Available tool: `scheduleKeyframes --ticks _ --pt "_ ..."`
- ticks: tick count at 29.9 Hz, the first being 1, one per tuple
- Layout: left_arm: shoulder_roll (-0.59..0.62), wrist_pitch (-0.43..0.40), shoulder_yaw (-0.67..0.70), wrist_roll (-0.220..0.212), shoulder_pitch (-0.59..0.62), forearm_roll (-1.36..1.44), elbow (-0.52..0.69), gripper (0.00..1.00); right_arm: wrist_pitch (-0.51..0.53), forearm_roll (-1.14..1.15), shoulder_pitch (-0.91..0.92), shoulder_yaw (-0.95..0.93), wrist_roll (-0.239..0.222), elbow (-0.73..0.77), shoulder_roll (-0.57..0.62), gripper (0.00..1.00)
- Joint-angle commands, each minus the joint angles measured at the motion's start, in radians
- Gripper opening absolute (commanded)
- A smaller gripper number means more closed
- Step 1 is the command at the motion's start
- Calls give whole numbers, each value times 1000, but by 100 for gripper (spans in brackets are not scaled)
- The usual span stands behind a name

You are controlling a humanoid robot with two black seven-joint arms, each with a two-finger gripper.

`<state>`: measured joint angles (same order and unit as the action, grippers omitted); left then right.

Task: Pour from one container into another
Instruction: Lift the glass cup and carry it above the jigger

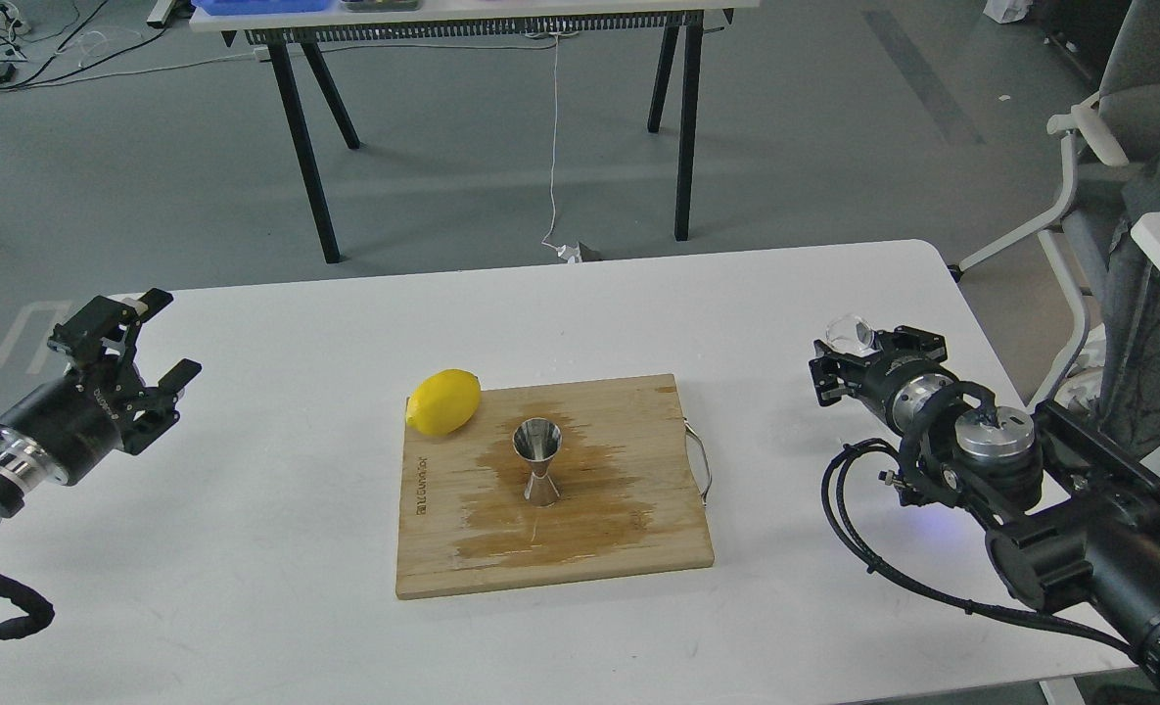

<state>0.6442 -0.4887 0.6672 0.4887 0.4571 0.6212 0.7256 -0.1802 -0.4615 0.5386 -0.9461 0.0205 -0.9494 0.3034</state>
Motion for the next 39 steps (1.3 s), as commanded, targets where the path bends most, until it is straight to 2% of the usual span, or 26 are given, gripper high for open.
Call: scheduleKeyframes --ticks 1,3,9,11,25,30,39 --pt "0 0 -1 0 0 0 0 98 -5 142 131 127 -19 24 -13 28" --pt "-1 0 -1 0 0 0 0 98 -5 200 185 205 -28 52 -30 28" --pt "-34 0 0 0 5 0 0 98 -2 328 273 357 -117 54 -112 28" --pt "-44 0 0 0 6 0 0 98 -1 360 309 433 -134 50 -135 28" --pt "-63 0 -1 0 6 0 0 98 25 379 503 731 -178 -155 -142 28" --pt "-67 0 2 0 6 -1 0 98 106 432 526 780 -201 -196 -60 28" --pt "-75 0 3 0 2 -1 3 98 229 541 528 807 -234 -241 -9 27"
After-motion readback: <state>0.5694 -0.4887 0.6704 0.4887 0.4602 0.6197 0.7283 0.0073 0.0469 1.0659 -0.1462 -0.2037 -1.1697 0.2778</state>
